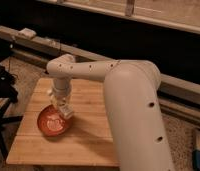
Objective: Place the bottle in the ceramic bowl
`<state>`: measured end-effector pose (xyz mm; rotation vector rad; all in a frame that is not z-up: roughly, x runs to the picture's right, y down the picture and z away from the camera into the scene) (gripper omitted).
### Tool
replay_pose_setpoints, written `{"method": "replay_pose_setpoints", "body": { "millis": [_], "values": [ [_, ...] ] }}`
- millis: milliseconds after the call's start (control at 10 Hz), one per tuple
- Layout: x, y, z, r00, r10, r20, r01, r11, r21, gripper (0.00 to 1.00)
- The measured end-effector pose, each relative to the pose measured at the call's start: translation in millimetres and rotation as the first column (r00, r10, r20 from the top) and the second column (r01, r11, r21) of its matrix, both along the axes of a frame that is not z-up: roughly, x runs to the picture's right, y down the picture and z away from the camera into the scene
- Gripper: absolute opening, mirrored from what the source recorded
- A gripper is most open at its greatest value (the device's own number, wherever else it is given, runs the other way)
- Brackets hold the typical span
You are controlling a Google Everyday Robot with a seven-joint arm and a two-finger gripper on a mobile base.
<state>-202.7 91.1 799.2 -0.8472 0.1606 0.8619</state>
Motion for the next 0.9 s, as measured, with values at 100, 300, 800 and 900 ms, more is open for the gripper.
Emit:
{"method": "replay_pose_setpoints", "body": {
  "millis": [100, 300, 800, 900],
  "values": [
    [-3.4, 0.8, -0.7, 1.0, -0.003, 0.011, 0.003, 1.0, -0.002, 0.42],
    [-9.5, 1.9, -2.9, 0.999, -0.015, 0.029, 0.015, 0.9999, 0.002, 0.62],
    [-21.1, 2.7, -13.0, 0.997, -0.042, 0.063, 0.041, 0.9989, 0.024, 0.8],
    [-22.7, 2.7, -14.7, 0.997, -0.046, 0.068, 0.045, 0.9986, 0.029, 0.8]
  ]
}}
